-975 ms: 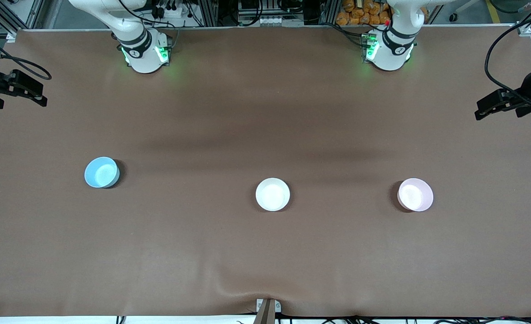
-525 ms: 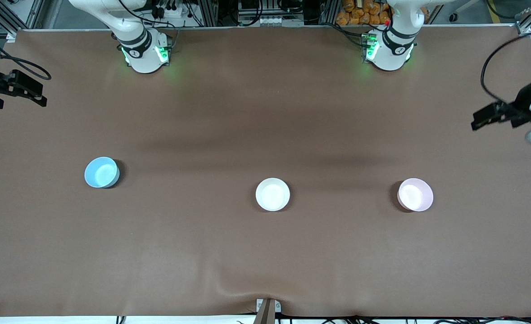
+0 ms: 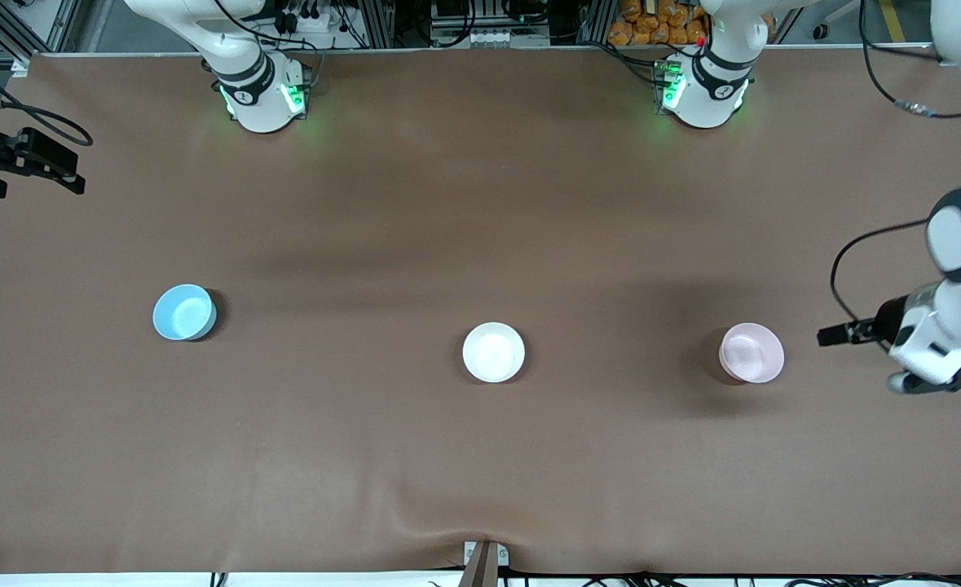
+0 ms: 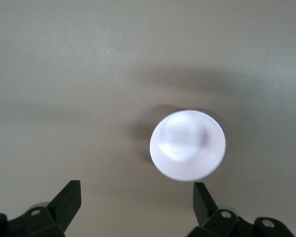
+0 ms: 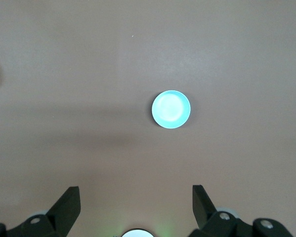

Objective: Stack pink and blue bowls on white bowl
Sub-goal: 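Move the left gripper down to the pink bowl rim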

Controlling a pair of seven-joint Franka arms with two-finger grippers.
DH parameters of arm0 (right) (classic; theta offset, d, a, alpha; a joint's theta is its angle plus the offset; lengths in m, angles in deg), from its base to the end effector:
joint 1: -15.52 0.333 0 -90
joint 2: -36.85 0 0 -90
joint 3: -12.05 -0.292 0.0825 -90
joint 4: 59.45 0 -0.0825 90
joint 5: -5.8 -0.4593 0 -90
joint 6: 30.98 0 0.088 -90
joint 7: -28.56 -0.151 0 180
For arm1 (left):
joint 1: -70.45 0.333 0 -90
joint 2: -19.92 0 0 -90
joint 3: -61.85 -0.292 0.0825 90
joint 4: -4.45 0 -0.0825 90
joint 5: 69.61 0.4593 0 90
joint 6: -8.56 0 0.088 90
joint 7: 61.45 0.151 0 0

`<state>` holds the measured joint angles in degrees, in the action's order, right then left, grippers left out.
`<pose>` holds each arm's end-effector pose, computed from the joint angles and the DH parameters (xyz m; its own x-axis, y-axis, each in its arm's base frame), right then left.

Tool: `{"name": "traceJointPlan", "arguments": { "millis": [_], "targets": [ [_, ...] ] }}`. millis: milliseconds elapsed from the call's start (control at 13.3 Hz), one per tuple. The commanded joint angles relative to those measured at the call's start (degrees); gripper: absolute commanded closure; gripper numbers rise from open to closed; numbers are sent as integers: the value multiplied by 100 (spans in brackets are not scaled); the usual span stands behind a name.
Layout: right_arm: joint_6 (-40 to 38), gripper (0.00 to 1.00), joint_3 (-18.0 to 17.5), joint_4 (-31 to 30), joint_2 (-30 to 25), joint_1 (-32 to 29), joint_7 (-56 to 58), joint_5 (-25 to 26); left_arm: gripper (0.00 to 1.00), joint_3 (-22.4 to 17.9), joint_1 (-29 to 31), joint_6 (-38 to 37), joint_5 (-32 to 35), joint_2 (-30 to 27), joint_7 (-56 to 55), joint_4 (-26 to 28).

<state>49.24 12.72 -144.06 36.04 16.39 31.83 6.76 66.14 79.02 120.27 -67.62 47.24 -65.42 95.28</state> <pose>0.6045 -0.0007 0.6016 0.9963 0.0577 -0.0633 0.0586 -0.9982 0.0129 0.7193 0.0608 0.2515 0.9847 0.1347 -0.1107 0.1351 -0.9908 -0.0040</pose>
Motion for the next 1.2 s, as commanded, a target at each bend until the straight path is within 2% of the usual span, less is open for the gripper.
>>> {"name": "traceJointPlan", "arguments": {
  "millis": [0, 150, 300, 525, 600, 675, 825, 975, 1050, 1125],
  "targets": [
    [-15, 0, -67, 40, 11, -131, 24, -61, 0, 28, -22, 359, 91, 509, 10, -127],
    [-15, 0, -58, 40, 20, -122, 24, -61, 0, 36, -31, 439, 91, 748, 27, -92],
    [-15, 0, -58, 32, 20, -122, 24, -61, 0, 63, -92, 448, 21, 749, 19, 57],
    [-6, 0, -67, 31, 20, -114, 24, -70, 0, 89, -75, 948, 12, 775, -25, 549],
    [-6, 0, -58, 31, 20, -105, 24, -62, 10, 89, -66, 1019, 12, 819, -51, 558],
    [-6, 0, -58, 31, 20, -105, 24, -61, 24, 89, -66, 1080, -14, 906, -87, 541],
    [-15, 0, -58, 40, 20, -105, 24, -61, 39, 81, -31, 1125, -250, 994, -87, 532],
    [-15, 0, -58, 40, 37, -105, 24, -61, 58, 80, -48, 1160, -313, 1056, -96, 506],
    [-23, 0, -58, 40, 37, -105, 15, -61, 76, 80, -48, 1169, -313, 1065, -96, 506],
    [-15, 0, -58, 49, 37, -105, 15, -61, 100, 80, -48, 1169, -313, 1082, -96, 506]
  ]
}}
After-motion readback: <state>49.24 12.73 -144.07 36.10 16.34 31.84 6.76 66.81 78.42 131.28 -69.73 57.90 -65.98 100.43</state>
